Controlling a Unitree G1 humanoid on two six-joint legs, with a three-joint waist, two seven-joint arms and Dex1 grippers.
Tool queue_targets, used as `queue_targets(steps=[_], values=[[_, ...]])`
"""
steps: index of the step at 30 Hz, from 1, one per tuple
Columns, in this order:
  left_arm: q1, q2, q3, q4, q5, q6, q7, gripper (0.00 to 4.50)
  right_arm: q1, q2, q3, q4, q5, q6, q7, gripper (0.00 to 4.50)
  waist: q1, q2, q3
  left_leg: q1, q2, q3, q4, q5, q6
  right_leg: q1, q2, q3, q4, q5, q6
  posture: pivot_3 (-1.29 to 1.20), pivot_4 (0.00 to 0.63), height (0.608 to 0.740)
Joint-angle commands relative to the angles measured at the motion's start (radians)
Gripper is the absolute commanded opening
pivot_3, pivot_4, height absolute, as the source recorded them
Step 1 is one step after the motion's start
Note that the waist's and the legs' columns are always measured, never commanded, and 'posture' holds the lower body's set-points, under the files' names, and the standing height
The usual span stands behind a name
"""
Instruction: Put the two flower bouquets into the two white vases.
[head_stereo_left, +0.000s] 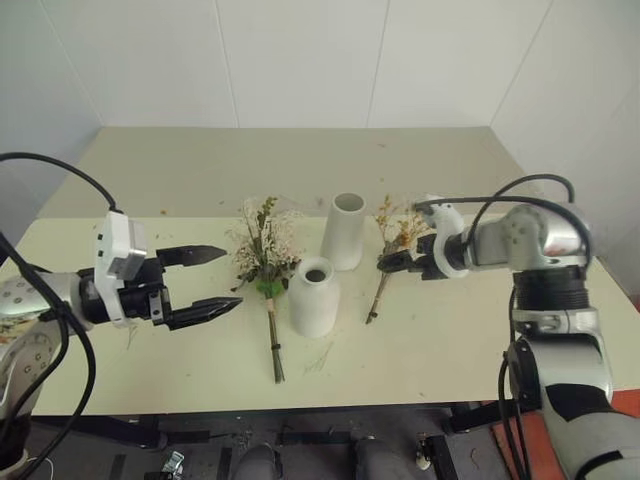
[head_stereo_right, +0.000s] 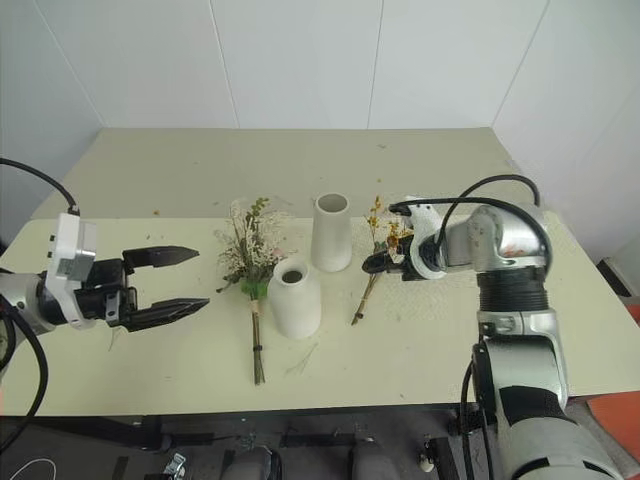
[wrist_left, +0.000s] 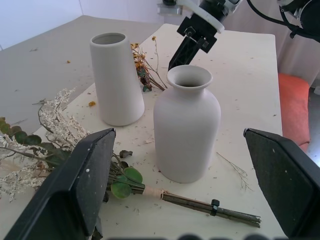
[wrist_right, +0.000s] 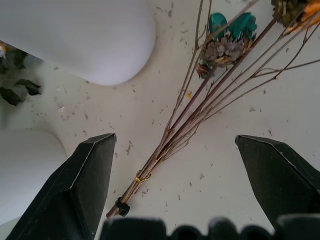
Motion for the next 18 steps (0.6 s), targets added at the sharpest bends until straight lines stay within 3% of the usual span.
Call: queue_targets(steps=[1, 10, 13, 18], values=[[-0.004, -0.008, 0.007, -0.014, 0.002, -0.026, 0.001, 4.48, -0.057, 0.023, 0.052, 0.119, -0.074, -0.064, -0.020, 4.50, -0.002, 0.000, 0.000, 0.000, 0.000, 0.000, 0.000, 0.000, 0.000, 0.000, 0.000, 0.000, 0.000, 0.000, 0.000, 0.00, 0.150, 0.740], [0.024, -0.028, 0.017, -0.035, 0.006, -0.039, 0.016, 4.48, -0.088, 0.105, 0.210, 0.249, -0.182, -0.258, 0.055, 4.50, -0.016, -0.001, -0.001, 0.004, 0.001, 0.000, 0.000, 0.000, 0.000, 0.003, 0.000, 0.000, 0.001, 0.000, 0.000, 0.00, 0.150, 0.740], [0.022, -0.028, 0.019, -0.033, 0.006, -0.042, 0.020, 4.50, -0.091, 0.136, 0.228, 0.259, -0.206, -0.289, 0.072, 3.89, -0.026, -0.001, -0.001, 0.006, 0.001, 0.000, 0.000, 0.000, 0.000, 0.004, 0.001, 0.000, 0.002, 0.000, 0.000, 0.00, 0.150, 0.740], [0.017, -0.024, 0.021, -0.029, 0.005, -0.041, 0.021, 4.50, -0.085, 0.150, 0.213, 0.265, -0.244, -0.313, 0.071, 2.18, -0.032, -0.001, -0.002, 0.006, 0.002, 0.000, -0.001, 0.000, 0.000, 0.004, 0.002, 0.000, 0.002, 0.000, 0.000, 0.00, 0.150, 0.740]])
